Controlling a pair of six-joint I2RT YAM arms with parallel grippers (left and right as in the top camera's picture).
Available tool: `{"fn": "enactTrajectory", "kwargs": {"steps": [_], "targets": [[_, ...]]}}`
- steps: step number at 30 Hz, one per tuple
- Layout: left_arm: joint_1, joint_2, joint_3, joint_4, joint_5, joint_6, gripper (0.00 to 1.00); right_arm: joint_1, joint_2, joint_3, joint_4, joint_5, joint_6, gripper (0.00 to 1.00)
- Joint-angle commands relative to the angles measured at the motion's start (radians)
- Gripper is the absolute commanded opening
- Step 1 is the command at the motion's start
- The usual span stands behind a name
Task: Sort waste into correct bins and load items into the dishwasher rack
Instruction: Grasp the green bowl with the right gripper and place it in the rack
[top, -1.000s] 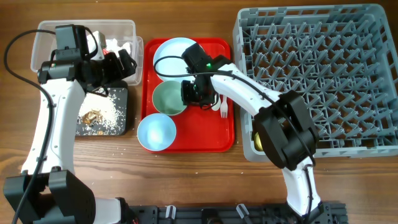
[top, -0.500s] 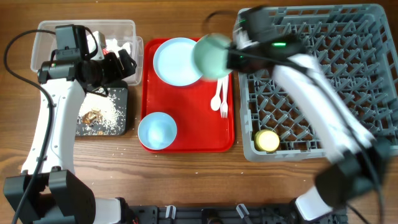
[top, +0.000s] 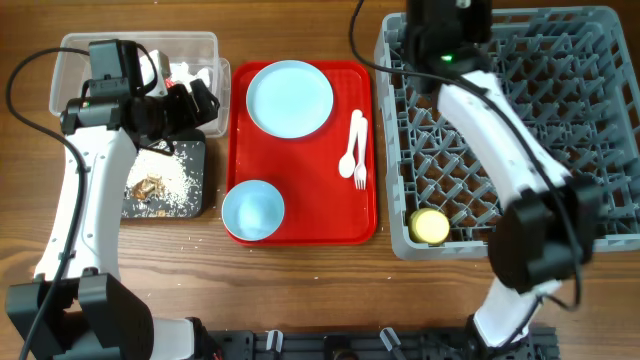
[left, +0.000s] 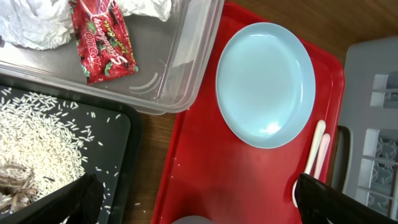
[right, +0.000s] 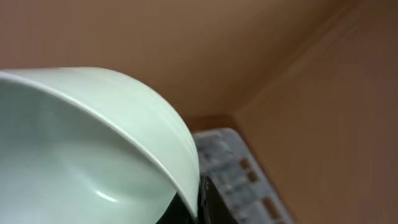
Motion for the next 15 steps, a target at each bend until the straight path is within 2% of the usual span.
{"fn": "enactTrajectory", "kwargs": {"steps": [1,6,13,14,15], "targets": [[0.005,-0.015,0.003,0.000,-0.005,0.006,1.00,0.014,0.097,0.000,0.015,0.158,-0.184,0.04],[0.005,-0.015,0.003,0.000,-0.005,0.006,1.00,0.048,0.169,0.000,-0.015,0.161,-0.180,0.04],[0.005,-0.015,0.003,0.000,-0.005,0.006,1.00,0.111,0.182,-0.001,-0.059,0.160,-0.180,0.04],[0.005,-0.015,0.003,0.000,-0.005,0.006,1.00,0.115,0.182,-0.001,-0.066,0.160,-0.180,0.10],[0.005,-0.015,0.003,0.000,-0.005,0.006,1.00,0.118,0.182,-0.001,-0.071,0.160,-0.180,0.24]]}}
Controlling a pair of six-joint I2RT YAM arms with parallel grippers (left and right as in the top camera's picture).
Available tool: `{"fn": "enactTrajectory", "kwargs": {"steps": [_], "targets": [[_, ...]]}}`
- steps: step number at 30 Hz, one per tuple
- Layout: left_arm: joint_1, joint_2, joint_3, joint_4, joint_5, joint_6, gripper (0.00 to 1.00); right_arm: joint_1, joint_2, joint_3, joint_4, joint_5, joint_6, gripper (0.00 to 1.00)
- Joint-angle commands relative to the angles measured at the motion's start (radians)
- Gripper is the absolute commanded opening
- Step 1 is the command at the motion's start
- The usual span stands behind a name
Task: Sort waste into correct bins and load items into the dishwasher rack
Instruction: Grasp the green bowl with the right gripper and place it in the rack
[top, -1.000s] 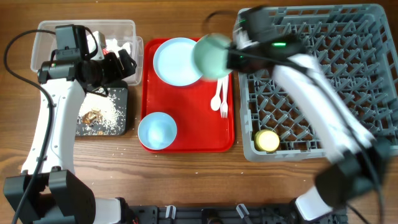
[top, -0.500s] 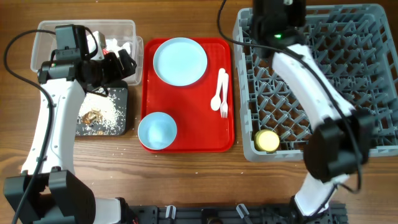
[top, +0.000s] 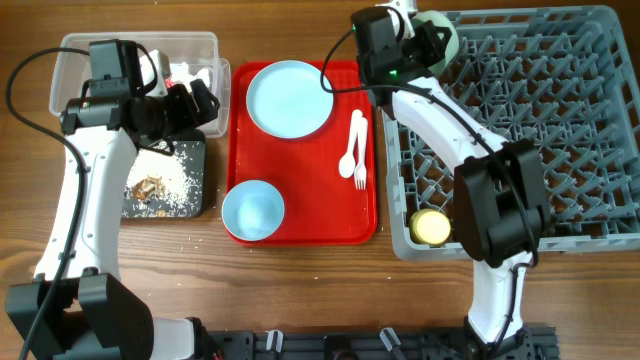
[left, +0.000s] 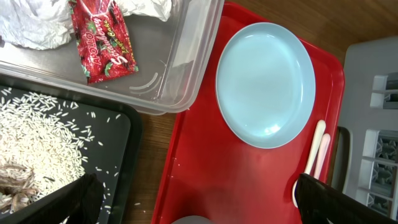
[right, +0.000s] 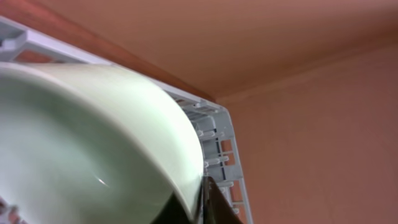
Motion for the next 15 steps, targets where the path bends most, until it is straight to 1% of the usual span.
{"fn": "enactTrajectory", "kwargs": {"steps": [1,3,4,9,10,11,13,15], "targets": [[0.005,-0.015,0.003,0.000,-0.006,0.006,1.00,0.021,0.023,0.000,-0.016,0.016,-0.005,0.33],[0.005,-0.015,0.003,0.000,-0.006,0.006,1.00,0.027,0.023,0.000,-0.020,-0.002,-0.005,0.43],[0.005,-0.015,0.003,0.000,-0.006,0.006,1.00,0.031,0.023,0.000,-0.028,-0.017,-0.006,0.46],[0.005,-0.015,0.003,0.000,-0.005,0.006,1.00,0.068,0.023,0.000,-0.077,-0.091,-0.005,0.55],[0.005,-0.015,0.003,0.000,-0.006,0.006,1.00,0.081,0.023,0.000,-0.092,-0.107,-0.003,0.55],[0.005,-0.015,0.003,0.000,-0.005,0.006,1.00,0.093,0.023,0.000,-0.106,-0.125,-0.005,0.59],[0.005,-0.015,0.003,0.000,-0.006,0.006,1.00,0.113,0.022,0.000,-0.116,-0.158,-0.005,0.71],[0.005,-0.015,0.003,0.000,-0.006,0.006,1.00,0.133,0.021,0.000,-0.116,-0.215,0.011,0.93]]}}
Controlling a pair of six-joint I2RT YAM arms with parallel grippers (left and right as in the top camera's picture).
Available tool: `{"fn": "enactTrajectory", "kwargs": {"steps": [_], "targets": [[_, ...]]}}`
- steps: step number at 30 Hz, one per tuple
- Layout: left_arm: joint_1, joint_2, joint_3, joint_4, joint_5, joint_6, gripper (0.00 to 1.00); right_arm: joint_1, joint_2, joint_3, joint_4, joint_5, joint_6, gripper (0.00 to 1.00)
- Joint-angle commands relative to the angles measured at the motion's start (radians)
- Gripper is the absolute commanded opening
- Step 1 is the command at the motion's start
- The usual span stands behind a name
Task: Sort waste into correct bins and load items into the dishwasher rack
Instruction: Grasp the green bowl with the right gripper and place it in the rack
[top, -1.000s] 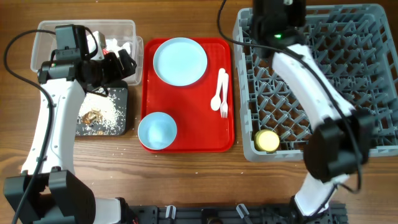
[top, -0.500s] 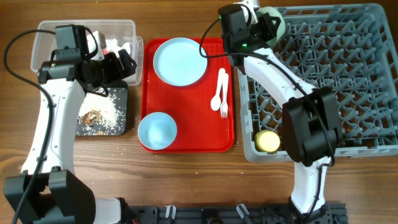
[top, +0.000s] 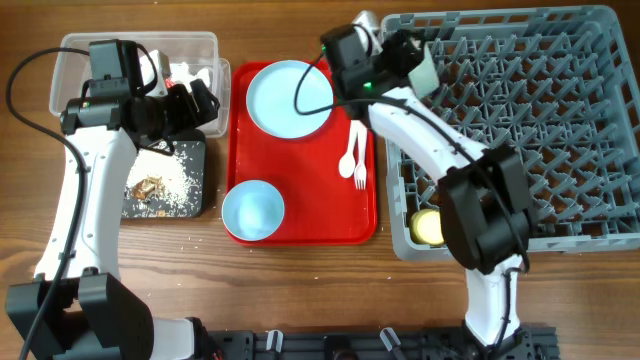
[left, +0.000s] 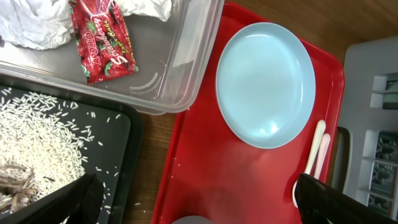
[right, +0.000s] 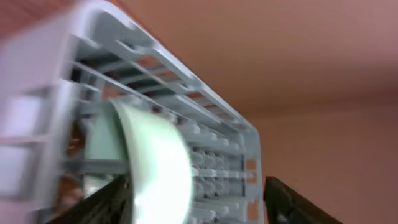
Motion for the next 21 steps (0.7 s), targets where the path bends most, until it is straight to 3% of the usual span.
{"fn": "enactTrajectory", "kwargs": {"steps": [1,6,8,11,14,16,21], "targets": [[0.005,-0.015,0.003,0.000,-0.006,0.006,1.00,0.032,0.014,0.000,0.001,-0.124,0.059,0.97],[0.005,-0.015,0.003,0.000,-0.006,0.006,1.00,0.039,-0.118,0.000,-0.015,-0.367,0.239,1.00],[0.005,-0.015,0.003,0.000,-0.006,0.006,1.00,0.039,-0.204,0.000,-0.052,-0.526,0.392,1.00],[0.005,-0.015,0.003,0.000,-0.006,0.006,1.00,0.038,-0.330,0.000,-0.209,-0.983,0.589,1.00],[0.005,-0.015,0.003,0.000,-0.006,0.006,1.00,0.045,-0.324,-0.024,-0.294,-1.378,0.863,0.96],[0.005,-0.015,0.003,0.000,-0.006,0.006,1.00,0.072,-0.294,-0.098,-0.303,-1.429,1.008,0.90],[0.005,-0.015,0.003,0.000,-0.006,0.006,1.00,0.158,-0.230,-0.256,-0.272,-1.498,1.190,0.80]]}}
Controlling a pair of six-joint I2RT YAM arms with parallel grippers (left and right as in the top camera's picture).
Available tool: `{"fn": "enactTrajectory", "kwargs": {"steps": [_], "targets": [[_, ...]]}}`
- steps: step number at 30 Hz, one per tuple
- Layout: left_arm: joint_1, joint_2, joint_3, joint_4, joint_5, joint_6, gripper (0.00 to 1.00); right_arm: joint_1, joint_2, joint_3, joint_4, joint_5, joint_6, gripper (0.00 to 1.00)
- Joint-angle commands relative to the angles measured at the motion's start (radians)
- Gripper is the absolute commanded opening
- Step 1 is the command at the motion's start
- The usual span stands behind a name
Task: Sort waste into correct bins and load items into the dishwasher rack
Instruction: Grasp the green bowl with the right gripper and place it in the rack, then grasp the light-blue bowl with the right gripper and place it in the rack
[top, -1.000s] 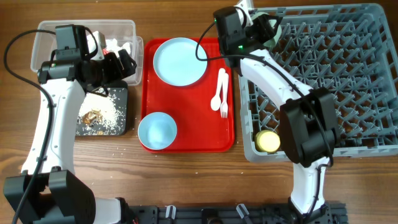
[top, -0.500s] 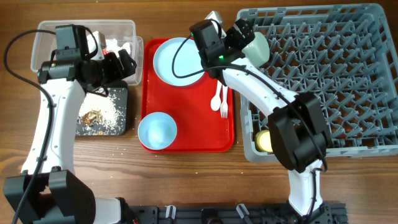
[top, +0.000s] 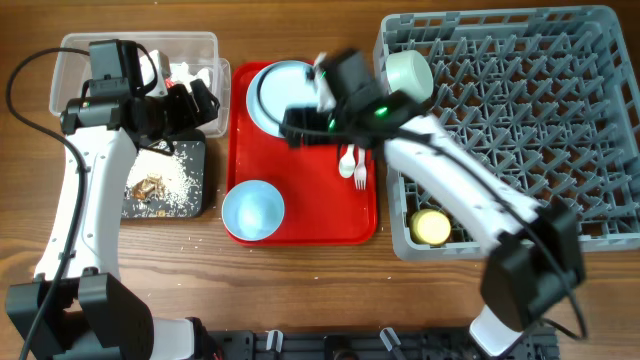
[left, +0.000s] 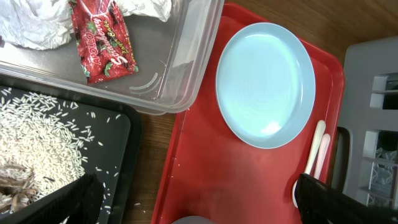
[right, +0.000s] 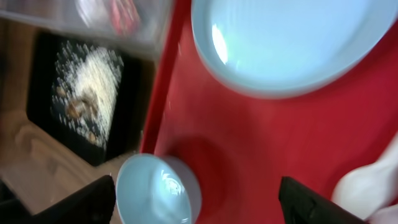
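Note:
My right gripper (top: 296, 128) hangs open and empty over the red tray (top: 305, 190), between the light blue plate (top: 285, 90) and the light blue bowl (top: 252, 210). The right wrist view shows that bowl (right: 158, 190) between my fingers (right: 311, 200) and the plate (right: 292, 43) beyond. A pale green bowl (top: 408, 72) sits in the grey rack (top: 520, 130) at its far left corner. White cutlery (top: 353, 158) lies on the tray's right side. My left gripper (top: 198, 100) is open and empty, high between the bins and the tray; its view shows the plate (left: 266, 84).
A clear bin (top: 80, 50) at the far left holds crumpled paper and a red wrapper (left: 102, 40). In front of it a black tray (top: 165, 180) holds rice and scraps. A yellow cup (top: 430, 226) stands in the rack's near left corner.
My right gripper has moved from the rack's far left corner to above the red tray, still open. The pale green bowl stays in the rack. The left arm has not moved.
My right gripper held the pale green bowl above the rack. Then it had the bowl at the rack's far left corner. Then it was open with the bowl standing in the rack. Now it is empty over the tray; the left arm stayed still.

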Motion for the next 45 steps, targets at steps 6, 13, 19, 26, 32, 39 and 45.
{"fn": "enactTrajectory", "kwargs": {"steps": [6,13,19,26,32,39,45], "targets": [[0.005,-0.015,0.003,0.000,-0.006,0.006,1.00,0.151,0.158,-0.132,0.066,-0.172,0.245,0.62],[0.005,-0.015,0.003,0.000,-0.006,0.006,1.00,0.147,0.170,-0.132,0.061,-0.182,0.246,0.04],[0.005,-0.015,0.003,0.000,-0.006,0.006,1.00,0.129,0.149,-0.114,0.054,-0.177,0.192,0.04],[0.005,-0.015,0.003,0.000,-0.006,0.006,1.00,-0.102,-0.290,-0.107,-0.157,0.397,0.108,0.04],[0.005,-0.015,0.003,0.000,-0.006,0.006,1.00,-0.148,-0.579,-0.108,-0.340,1.204,0.097,0.04],[0.005,-0.015,0.003,0.000,-0.006,0.006,1.00,-0.148,-0.382,-0.129,-0.372,1.503,-0.167,0.04],[0.005,-0.015,0.003,0.000,-0.005,0.006,1.00,-0.142,-0.150,-0.129,-0.327,1.555,-0.393,0.04]]}}
